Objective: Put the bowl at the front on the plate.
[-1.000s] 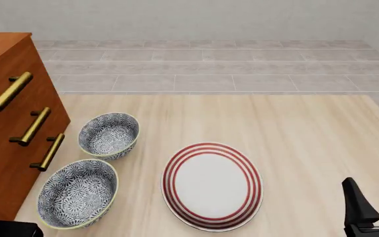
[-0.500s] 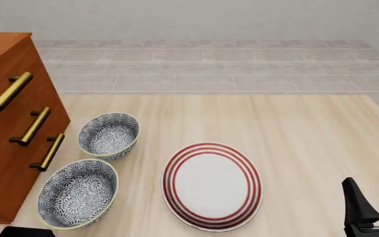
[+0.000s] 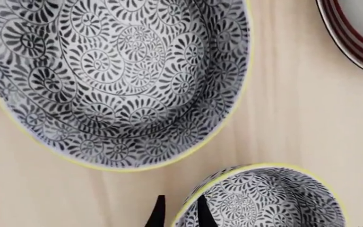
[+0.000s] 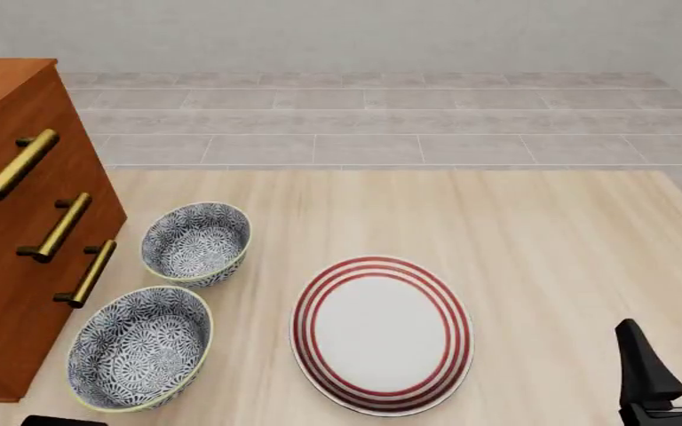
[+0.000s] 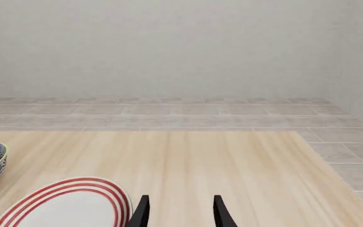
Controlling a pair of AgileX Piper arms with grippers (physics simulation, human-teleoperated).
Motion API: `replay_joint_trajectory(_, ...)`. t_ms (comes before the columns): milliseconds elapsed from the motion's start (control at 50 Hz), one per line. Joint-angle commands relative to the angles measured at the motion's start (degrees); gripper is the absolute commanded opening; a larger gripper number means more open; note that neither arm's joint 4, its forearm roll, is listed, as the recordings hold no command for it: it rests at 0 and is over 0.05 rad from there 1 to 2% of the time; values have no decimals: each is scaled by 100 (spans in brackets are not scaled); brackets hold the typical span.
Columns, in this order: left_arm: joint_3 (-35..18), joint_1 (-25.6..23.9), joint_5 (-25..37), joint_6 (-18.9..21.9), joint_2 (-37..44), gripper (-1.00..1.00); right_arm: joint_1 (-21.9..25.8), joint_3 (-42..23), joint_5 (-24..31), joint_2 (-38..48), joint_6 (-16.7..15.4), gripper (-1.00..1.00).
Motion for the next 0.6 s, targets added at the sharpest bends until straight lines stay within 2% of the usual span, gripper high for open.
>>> replay_joint_trajectory(20, 153, -79, 3, -85, 27, -100, -2, 35, -32, -3, 3, 100)
replay_joint_trajectory(140, 2, -324, 163, -255, -107, -100, -1, 35, -32, -3, 2, 100)
replay_joint_trajectory(300, -256, -1061, 605, -964, -537, -100, 0, 35, -32, -3, 2, 100)
replay_joint_trajectory(500, -706, -1349, 1000, -1146, -761, -100, -1, 35, -32, -3, 2, 100)
replay_joint_trajectory(600, -987, -1294, 1138, -1024, -789, -100, 0, 35, -32, -3, 3, 100)
